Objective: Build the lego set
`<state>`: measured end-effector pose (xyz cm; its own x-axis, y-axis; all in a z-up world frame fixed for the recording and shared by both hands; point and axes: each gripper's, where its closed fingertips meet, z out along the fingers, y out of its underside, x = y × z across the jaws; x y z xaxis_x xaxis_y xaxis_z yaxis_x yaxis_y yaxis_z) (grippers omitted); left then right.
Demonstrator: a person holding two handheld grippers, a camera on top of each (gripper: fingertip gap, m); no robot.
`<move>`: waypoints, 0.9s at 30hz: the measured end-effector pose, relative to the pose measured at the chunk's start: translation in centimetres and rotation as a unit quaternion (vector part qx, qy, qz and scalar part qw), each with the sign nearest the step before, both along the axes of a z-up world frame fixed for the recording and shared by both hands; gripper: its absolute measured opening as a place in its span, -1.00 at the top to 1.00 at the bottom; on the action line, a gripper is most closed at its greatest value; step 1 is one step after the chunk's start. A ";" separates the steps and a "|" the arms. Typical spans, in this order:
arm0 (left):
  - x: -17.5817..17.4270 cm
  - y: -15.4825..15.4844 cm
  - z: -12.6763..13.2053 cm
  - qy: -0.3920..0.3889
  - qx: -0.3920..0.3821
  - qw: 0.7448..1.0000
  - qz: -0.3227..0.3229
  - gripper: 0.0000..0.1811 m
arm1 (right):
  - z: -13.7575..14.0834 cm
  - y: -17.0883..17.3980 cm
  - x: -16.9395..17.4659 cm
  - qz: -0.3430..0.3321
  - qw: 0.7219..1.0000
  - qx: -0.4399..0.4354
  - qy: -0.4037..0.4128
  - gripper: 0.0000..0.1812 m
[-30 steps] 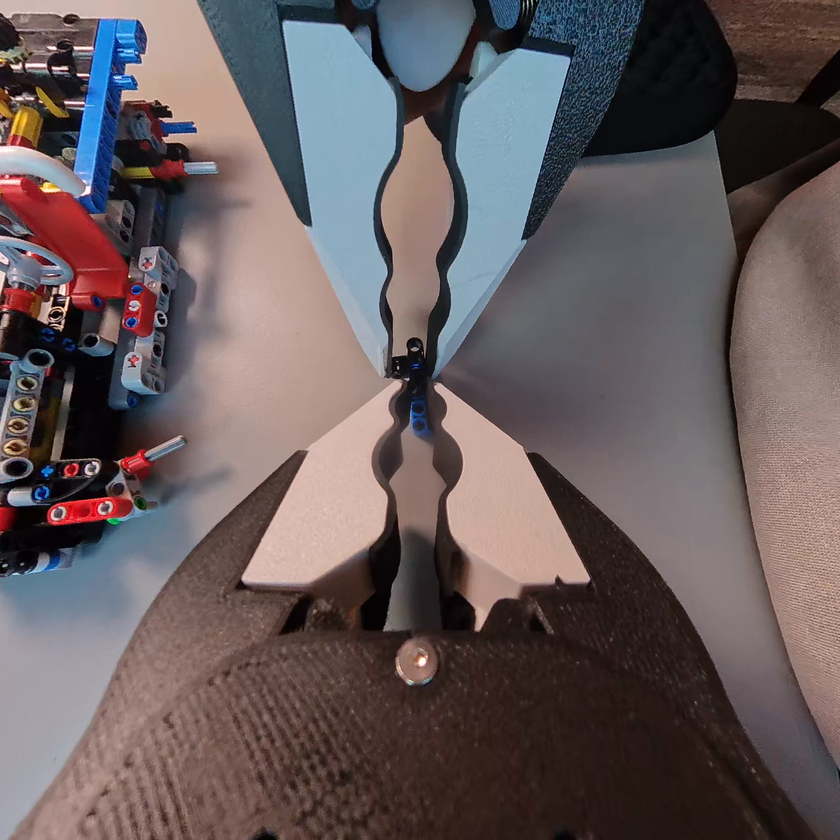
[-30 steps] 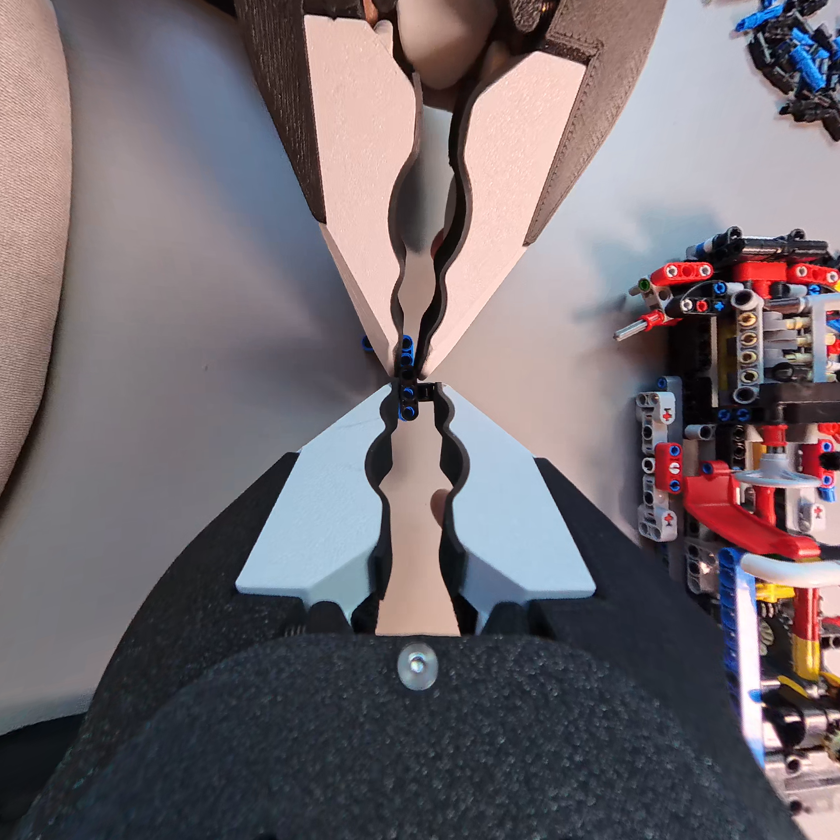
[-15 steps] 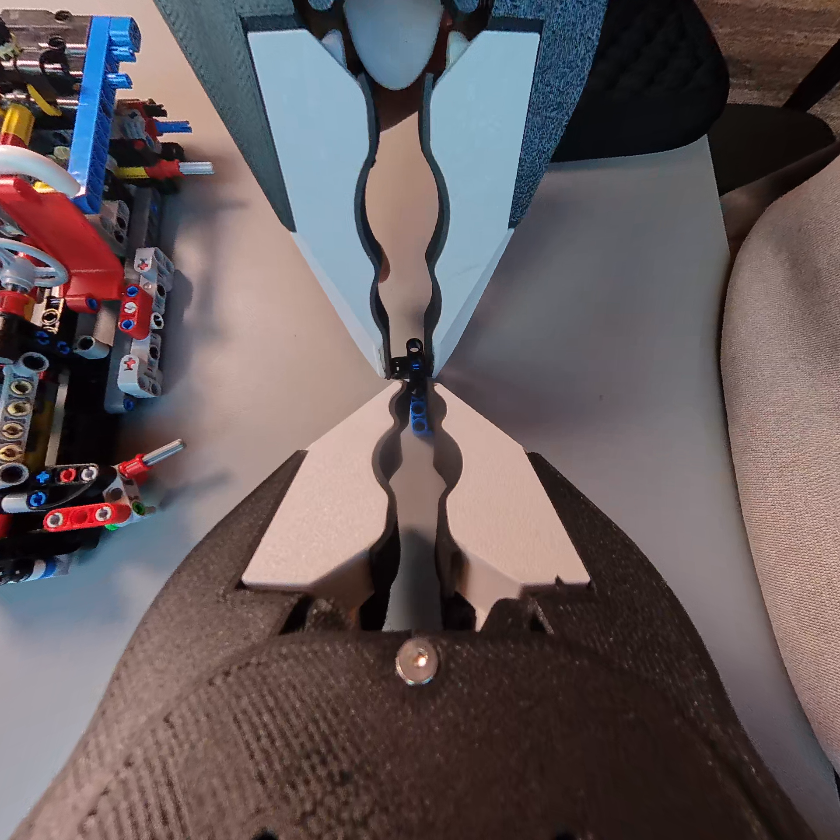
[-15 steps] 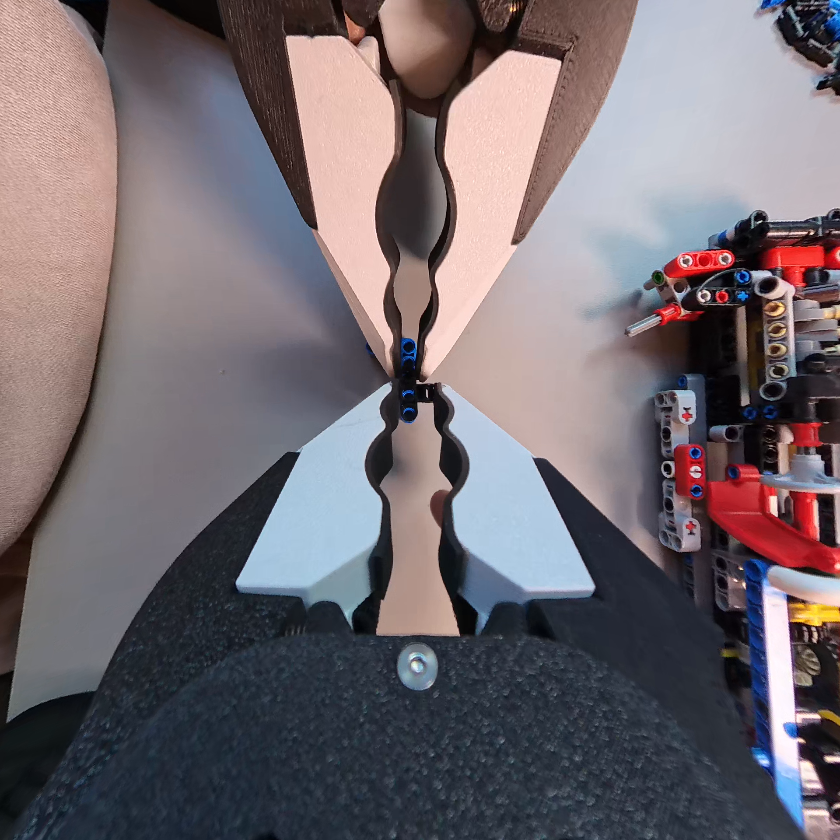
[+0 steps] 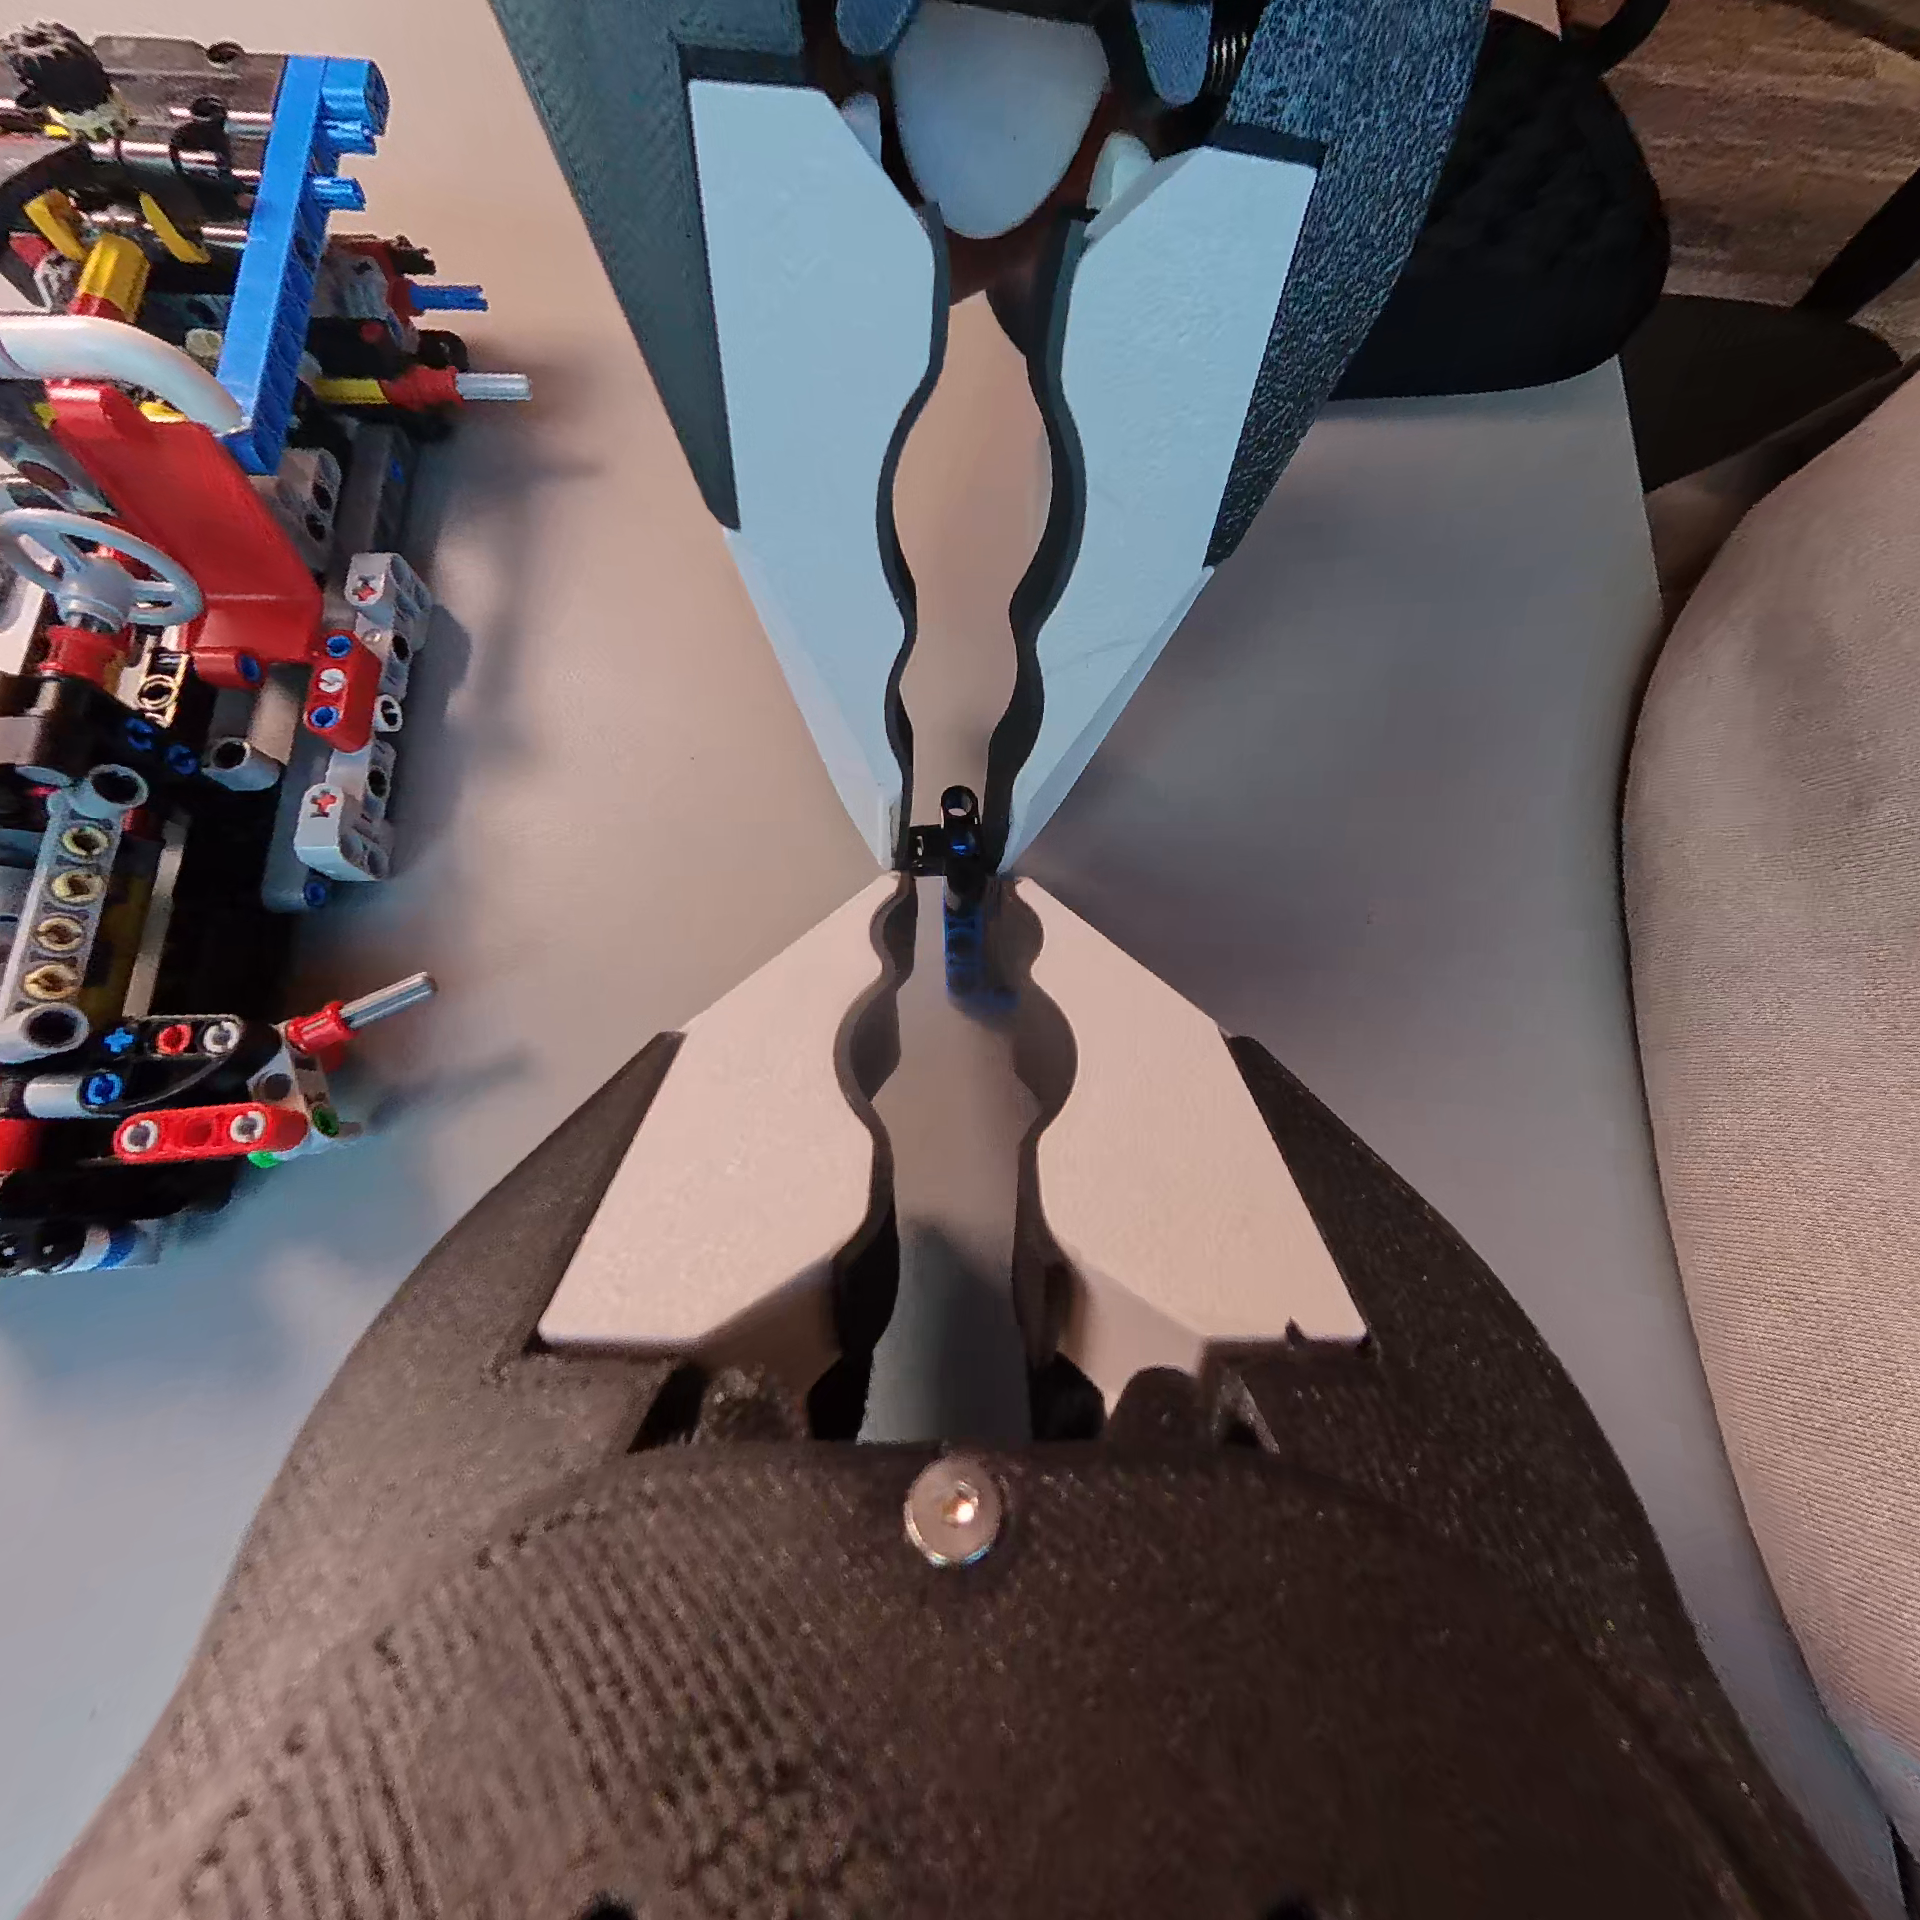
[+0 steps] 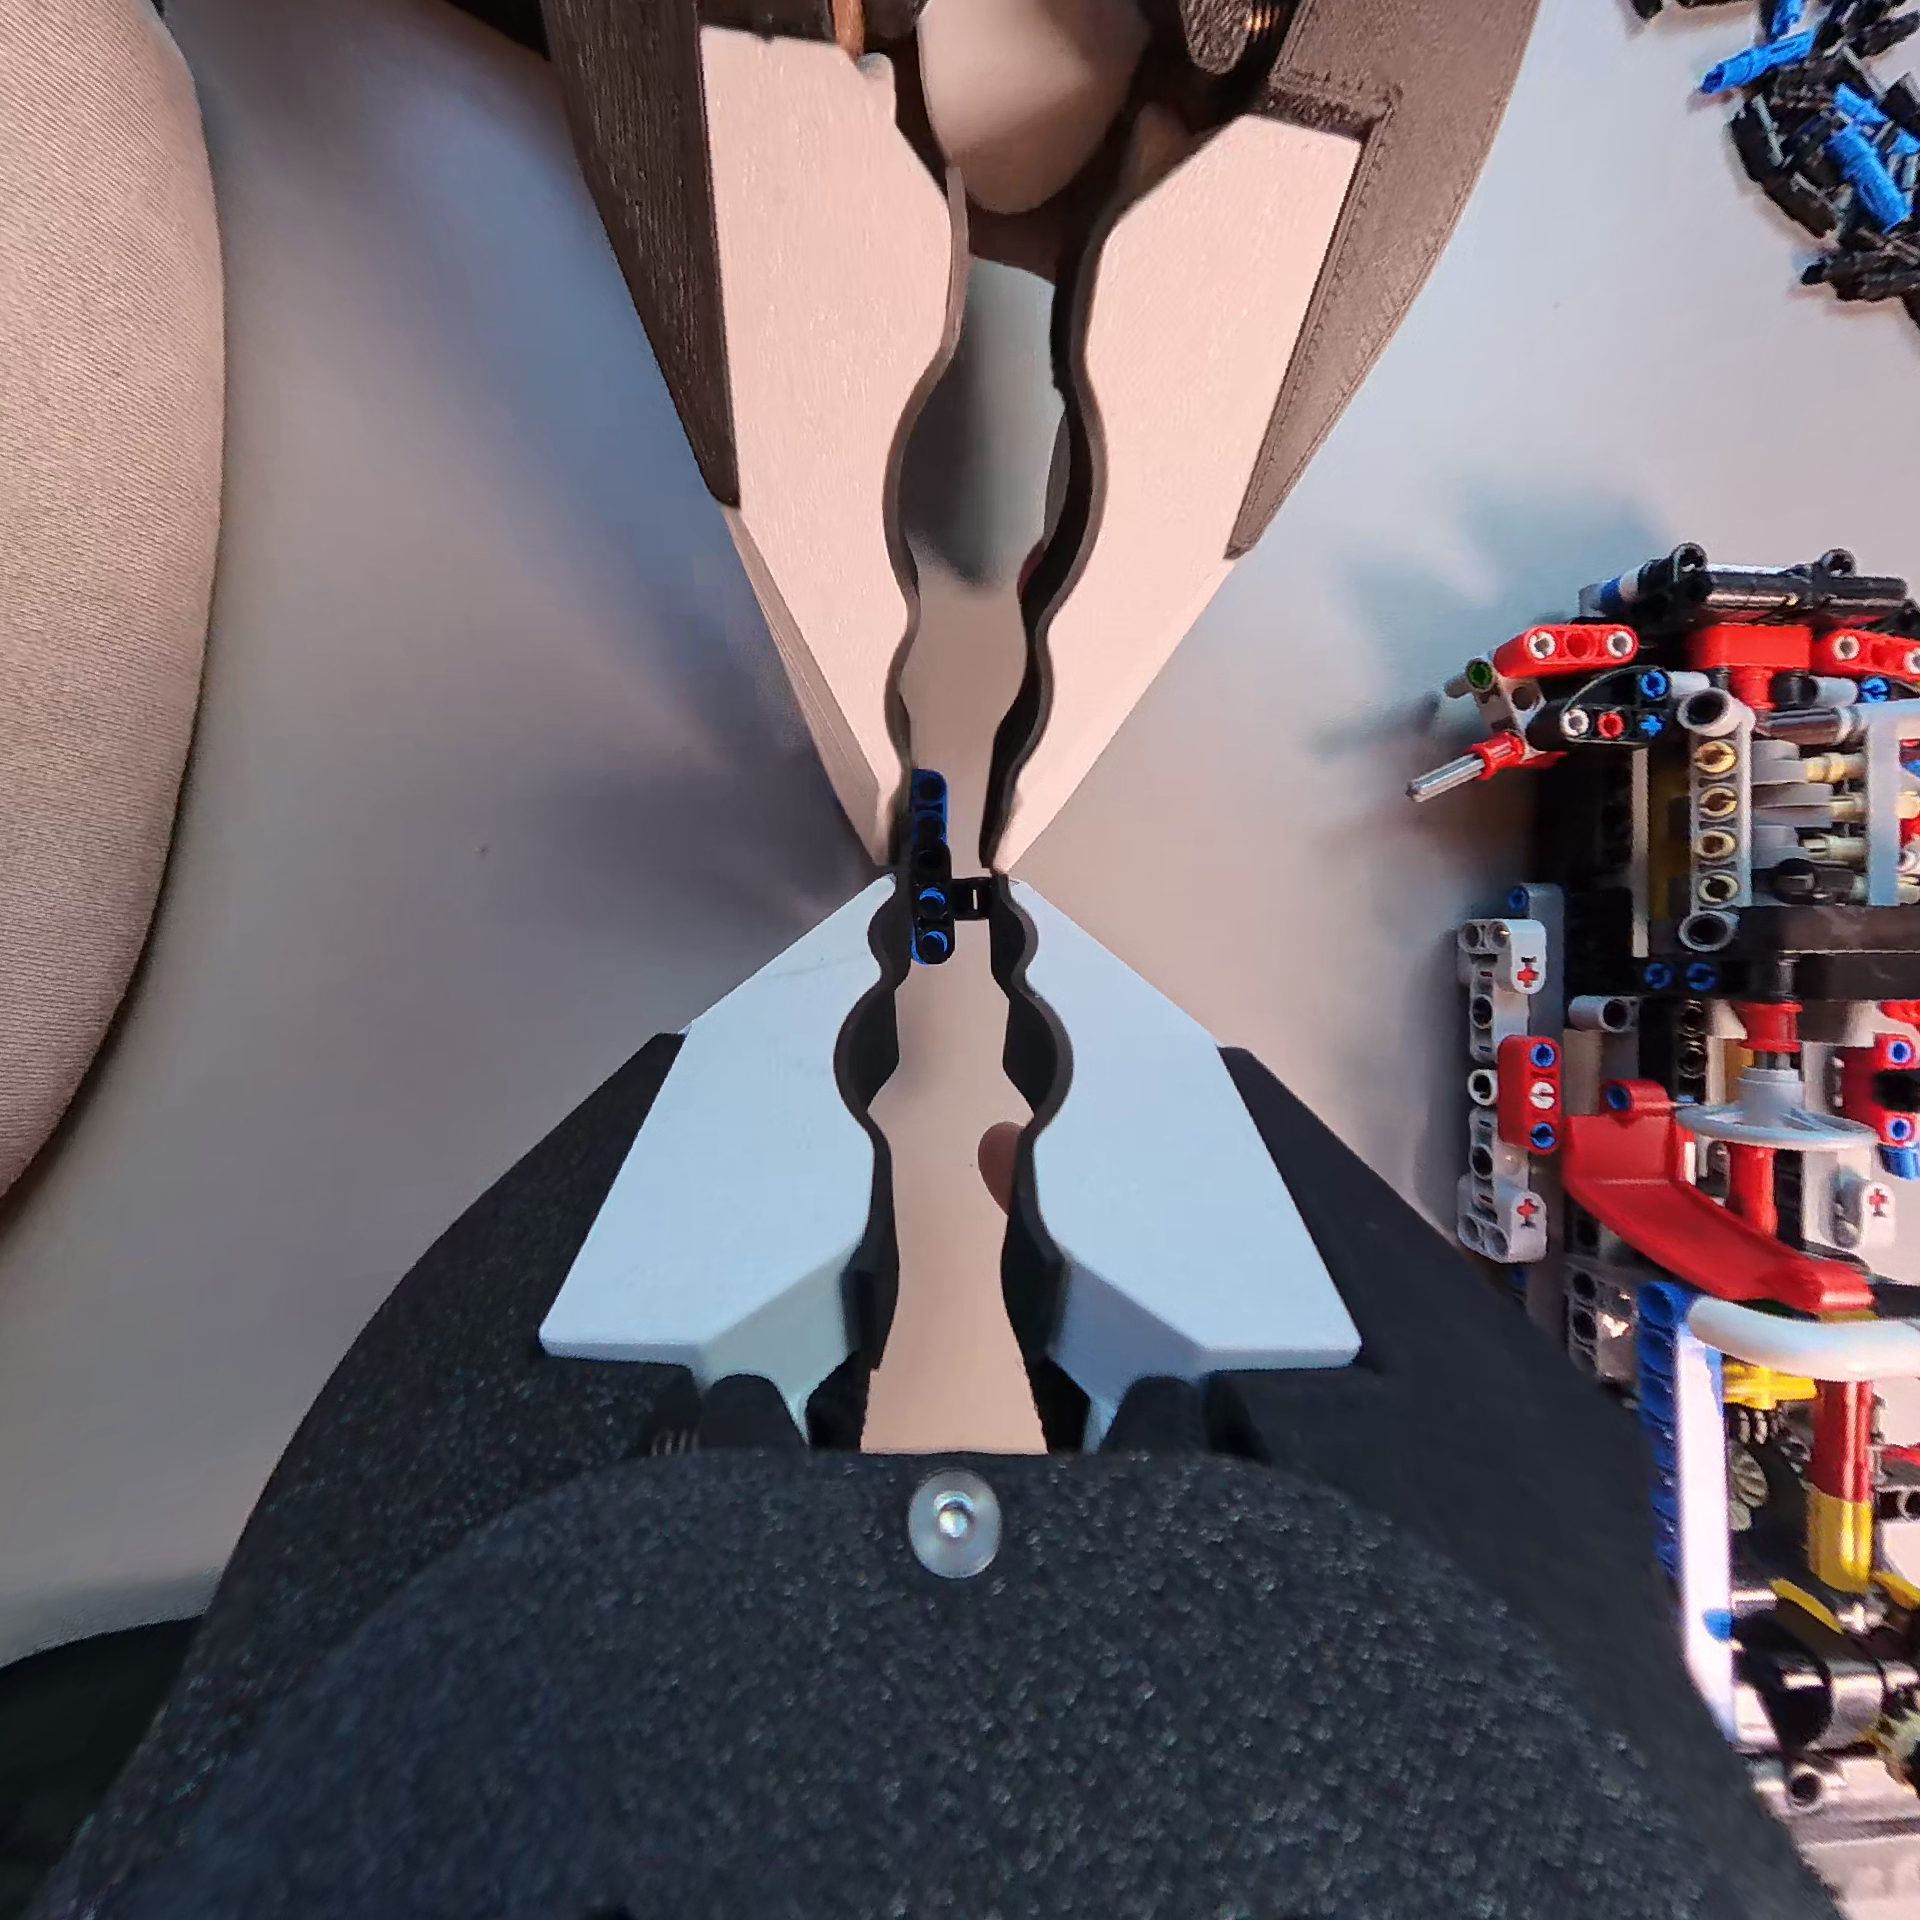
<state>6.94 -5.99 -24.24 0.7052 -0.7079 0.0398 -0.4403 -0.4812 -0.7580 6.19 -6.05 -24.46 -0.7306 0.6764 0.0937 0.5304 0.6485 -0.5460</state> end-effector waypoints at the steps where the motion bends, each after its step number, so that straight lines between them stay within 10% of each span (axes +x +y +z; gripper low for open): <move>1: 0.0 0.0 0.2 -0.005 0.002 1.000 0.000 0.86 | 0.0 0.0 0.0 -0.002 1.000 0.000 0.002 0.86; 27: -0.2 -1.5 -1.6 0.036 -0.031 0.999 -0.026 0.76 | -0.1 0.2 0.0 -0.011 0.999 -0.018 -0.029 0.86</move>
<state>6.72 -7.44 -25.82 0.6694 -0.7421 0.0352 -0.5181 -0.5003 -0.6938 6.16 -5.89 -24.53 -0.7186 0.6949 0.0262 0.5766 0.6165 -0.5362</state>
